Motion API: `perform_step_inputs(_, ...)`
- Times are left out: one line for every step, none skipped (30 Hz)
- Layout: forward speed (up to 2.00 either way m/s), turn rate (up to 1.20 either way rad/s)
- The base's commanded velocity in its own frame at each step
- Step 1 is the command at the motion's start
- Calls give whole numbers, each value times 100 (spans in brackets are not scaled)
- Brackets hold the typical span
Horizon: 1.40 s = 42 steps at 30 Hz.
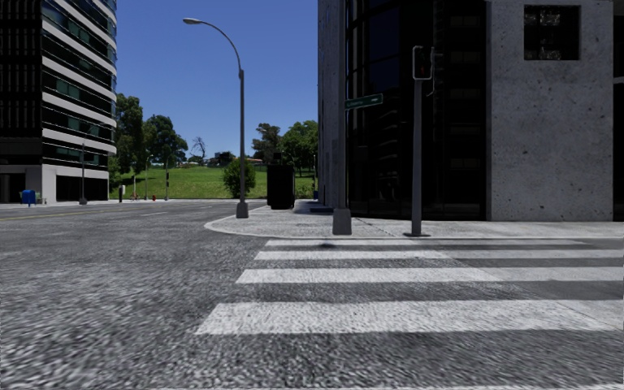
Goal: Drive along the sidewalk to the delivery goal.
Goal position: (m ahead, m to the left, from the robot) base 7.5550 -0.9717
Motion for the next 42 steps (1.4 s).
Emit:
perform_step_inputs(200,0)
perform_step_inputs(200,0)
perform_step_inputs(200,0)
perform_step_inputs(200,0)
perform_step_inputs(200,0)
perform_step_inputs(200,0)
perform_step_inputs(200,0)
perform_step_inputs(200,0)
perform_step_inputs(200,0)
perform_step_inputs(200,0)
perform_step_inputs(200,0)
perform_step_inputs(200,0)
perform_step_inputs(200,0)
perform_step_inputs(200,0)
perform_step_inputs(200,0)
perform_step_inputs(200,0)
perform_step_inputs(200,0)
perform_step_inputs(200,0)
perform_step_inputs(200,0)
perform_step_inputs(200,0)
perform_step_inputs(200,0)
perform_step_inputs(200,0)
perform_step_inputs(200,0)
perform_step_inputs(200,0)
perform_step_inputs(200,0)
perform_step_inputs(200,0)
perform_step_inputs(200,0)
perform_step_inputs(200,0)
perform_step_inputs(200,0)
perform_step_inputs(200,0)
perform_step_inputs(200,0)
perform_step_inputs(200,0)
perform_step_inputs(200,0)
perform_step_inputs(200,0)
perform_step_inputs(200,0)
perform_step_inputs(200,0)
perform_step_inputs(200,0)
perform_step_inputs(200,0)
perform_step_inputs(200,0)
perform_step_inputs(200,0)
perform_step_inputs(200,0)
perform_step_inputs(200,0)
